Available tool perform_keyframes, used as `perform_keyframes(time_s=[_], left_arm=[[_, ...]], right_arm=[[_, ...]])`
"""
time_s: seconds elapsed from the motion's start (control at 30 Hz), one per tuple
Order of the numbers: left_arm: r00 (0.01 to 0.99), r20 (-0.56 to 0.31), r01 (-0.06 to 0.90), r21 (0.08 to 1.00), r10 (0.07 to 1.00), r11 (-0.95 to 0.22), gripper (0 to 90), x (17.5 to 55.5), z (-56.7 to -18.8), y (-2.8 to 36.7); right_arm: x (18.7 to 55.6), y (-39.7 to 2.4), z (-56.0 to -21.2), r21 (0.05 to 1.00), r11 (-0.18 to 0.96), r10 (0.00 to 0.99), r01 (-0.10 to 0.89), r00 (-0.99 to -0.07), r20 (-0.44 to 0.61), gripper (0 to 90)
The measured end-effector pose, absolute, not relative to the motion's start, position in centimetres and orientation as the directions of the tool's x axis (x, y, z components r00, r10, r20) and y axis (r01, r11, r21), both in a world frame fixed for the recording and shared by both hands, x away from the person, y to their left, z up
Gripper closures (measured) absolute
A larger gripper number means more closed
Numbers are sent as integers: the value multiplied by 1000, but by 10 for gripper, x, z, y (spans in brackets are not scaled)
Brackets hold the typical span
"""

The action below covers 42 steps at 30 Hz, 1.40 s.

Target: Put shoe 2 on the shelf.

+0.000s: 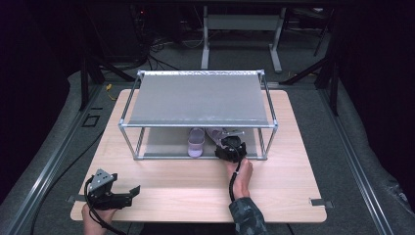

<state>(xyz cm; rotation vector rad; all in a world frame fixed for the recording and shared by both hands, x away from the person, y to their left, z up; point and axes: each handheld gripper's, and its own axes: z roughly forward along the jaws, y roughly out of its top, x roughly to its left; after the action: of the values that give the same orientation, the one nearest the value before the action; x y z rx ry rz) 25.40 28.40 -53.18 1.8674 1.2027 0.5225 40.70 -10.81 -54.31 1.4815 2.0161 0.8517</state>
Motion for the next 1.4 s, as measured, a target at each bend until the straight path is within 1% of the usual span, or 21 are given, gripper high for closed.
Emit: perform_keyframes(time_s=[0.1,0.4,0.5,0.57,0.6,0.67,0.73,0.77,0.83,0.87,0.93,0.97,1.0,1.03,1.1,1.13,1.23,1.3,1.37,1.4], left_arm=[[453,-91,538,821,887,-191,0,253,-532,284],[457,-91,537,821,885,-193,0,253,-532,283],[457,-91,539,820,885,-194,0,253,-532,283],[457,-90,539,820,885,-195,0,253,-532,283],[457,-92,541,818,885,-194,0,253,-532,283],[459,-91,538,821,884,-194,0,252,-532,283],[457,-90,537,821,885,-194,0,251,-532,284],[459,-93,539,820,884,-194,0,251,-532,284],[457,-93,539,820,885,-192,0,251,-533,285],[456,-93,538,821,885,-191,0,251,-533,285],[457,-93,538,821,884,-192,0,251,-533,284],[456,-94,538,821,885,-190,0,251,-534,283],[460,-94,541,818,883,-194,0,252,-534,282],[462,-90,540,818,882,-200,0,252,-534,281],[464,-81,538,817,882,-207,0,253,-533,280],[464,-80,538,817,882,-209,0,253,-533,279],[464,-75,537,816,883,-213,0,253,-533,278],[464,-76,540,814,883,-214,0,253,-533,279],[464,-76,539,815,883,-213,0,253,-533,279],[462,-76,540,814,884,-213,0,253,-533,280]], right_arm=[[408,-108,-545,732,205,957,650,-291,-9,370],[415,-102,-547,723,199,964,662,-264,-23,366],[416,-101,-550,711,182,976,679,-214,-45,364],[417,-100,-550,715,170,975,678,-219,-25,362],[417,-100,-550,719,178,972,672,-235,-21,352],[417,-98,-550,705,187,973,684,-228,-36,291],[413,-103,-547,722,204,966,661,-256,-39,206],[410,-103,-545,717,176,969,674,-248,-5,198],[401,-107,-541,728,220,947,649,-322,0,189],[396,-108,-539,728,226,945,647,-326,-4,194],[387,-111,-537,727,252,946,639,-320,-46,209],[385,-114,-536,732,254,937,632,-347,-26,222],[381,-115,-536,724,264,946,637,-318,-66,239],[380,-118,-536,719,269,944,641,-325,-62,254],[380,-122,-540,721,253,943,646,-332,-34,261],[381,-126,-543,724,246,931,644,-364,7,269],[385,-129,-549,715,221,940,664,-341,26,281],[386,-129,-552,711,217,938,669,-344,37,308],[388,-128,-554,709,213,935,672,-351,52,357],[388,-128,-554,714,204,929,670,-363,76,361]])
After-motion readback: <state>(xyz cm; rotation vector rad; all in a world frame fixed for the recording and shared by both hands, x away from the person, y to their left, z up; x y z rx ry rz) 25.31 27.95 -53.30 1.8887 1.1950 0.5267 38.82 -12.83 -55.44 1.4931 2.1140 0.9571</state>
